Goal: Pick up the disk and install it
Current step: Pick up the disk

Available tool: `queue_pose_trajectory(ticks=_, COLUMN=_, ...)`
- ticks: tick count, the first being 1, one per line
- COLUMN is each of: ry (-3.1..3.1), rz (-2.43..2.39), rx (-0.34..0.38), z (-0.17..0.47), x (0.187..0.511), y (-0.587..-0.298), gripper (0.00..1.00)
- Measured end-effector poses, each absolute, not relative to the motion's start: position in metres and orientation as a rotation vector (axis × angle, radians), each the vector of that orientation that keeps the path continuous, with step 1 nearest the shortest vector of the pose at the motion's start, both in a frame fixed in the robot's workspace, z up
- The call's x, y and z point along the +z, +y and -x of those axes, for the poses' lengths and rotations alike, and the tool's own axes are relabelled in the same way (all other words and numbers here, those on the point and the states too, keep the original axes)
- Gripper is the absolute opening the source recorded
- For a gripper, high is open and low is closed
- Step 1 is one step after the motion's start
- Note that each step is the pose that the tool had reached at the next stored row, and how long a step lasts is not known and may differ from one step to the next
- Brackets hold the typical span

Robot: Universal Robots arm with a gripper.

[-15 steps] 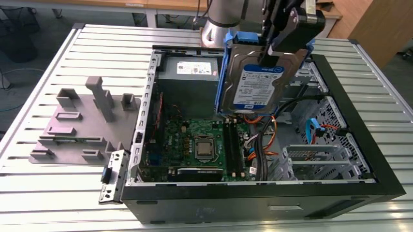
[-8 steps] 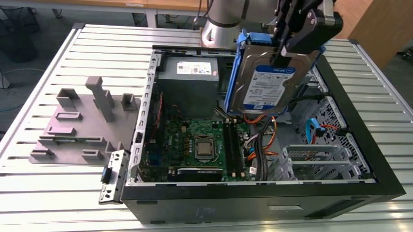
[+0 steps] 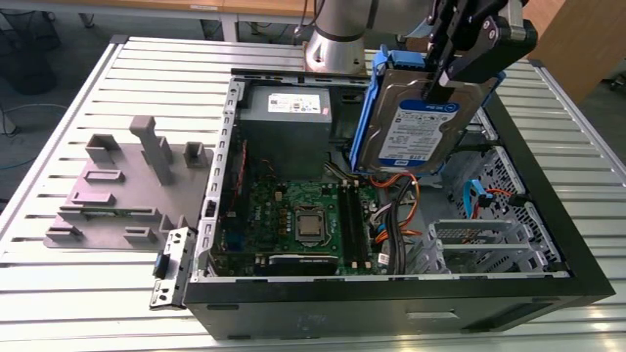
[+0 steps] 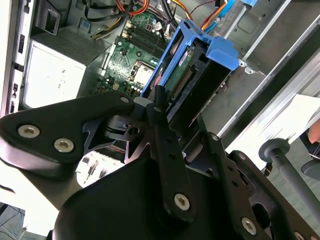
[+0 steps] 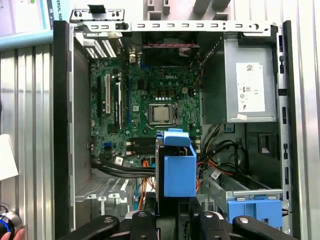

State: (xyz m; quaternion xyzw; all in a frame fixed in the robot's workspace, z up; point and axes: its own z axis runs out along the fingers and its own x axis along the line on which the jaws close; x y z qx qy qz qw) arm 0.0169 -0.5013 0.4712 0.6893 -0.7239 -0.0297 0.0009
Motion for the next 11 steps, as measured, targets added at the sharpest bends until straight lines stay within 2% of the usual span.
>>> queue_pose_trajectory(ticks=11, ry=-2.273, rz=-2.164, rx=-0.093, z=-0.0174, x=0.4711, y=-0.5091, gripper=0.35)
